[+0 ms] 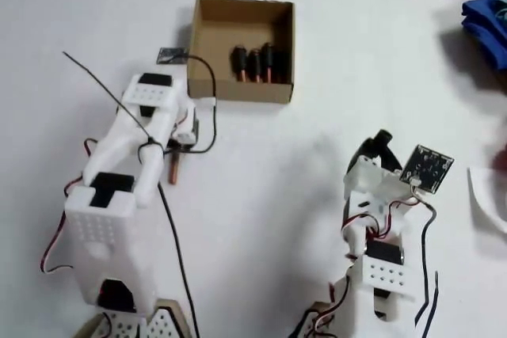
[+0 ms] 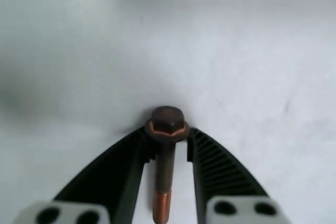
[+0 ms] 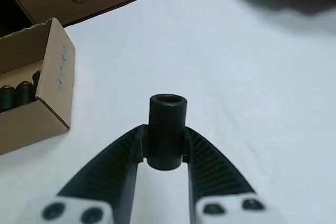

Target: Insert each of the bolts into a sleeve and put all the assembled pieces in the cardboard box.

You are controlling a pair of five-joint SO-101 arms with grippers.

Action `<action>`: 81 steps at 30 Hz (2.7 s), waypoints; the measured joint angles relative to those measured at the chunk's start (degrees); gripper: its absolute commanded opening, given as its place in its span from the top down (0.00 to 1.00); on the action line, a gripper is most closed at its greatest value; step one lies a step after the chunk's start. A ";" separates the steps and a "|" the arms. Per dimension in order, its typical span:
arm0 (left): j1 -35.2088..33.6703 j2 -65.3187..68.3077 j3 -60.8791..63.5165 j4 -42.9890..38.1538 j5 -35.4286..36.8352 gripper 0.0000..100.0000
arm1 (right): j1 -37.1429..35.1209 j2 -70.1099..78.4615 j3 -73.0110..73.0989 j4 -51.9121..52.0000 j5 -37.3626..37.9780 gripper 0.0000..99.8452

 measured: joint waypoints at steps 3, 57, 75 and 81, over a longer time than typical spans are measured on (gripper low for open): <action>0.00 1.23 -0.70 0.00 0.09 0.86 | 0.00 0.00 0.00 0.00 0.00 0.98; 1.67 -75.69 34.02 -10.64 10.02 0.98 | -29.36 0.00 0.79 -21.45 2.99 0.98; 8.97 -89.49 55.21 -49.67 10.02 0.98 | -36.40 41.14 -7.74 -59.87 17.58 0.98; 11.96 -86.07 54.07 -53.27 10.02 0.98 | -39.38 54.51 -10.90 -69.98 17.58 0.98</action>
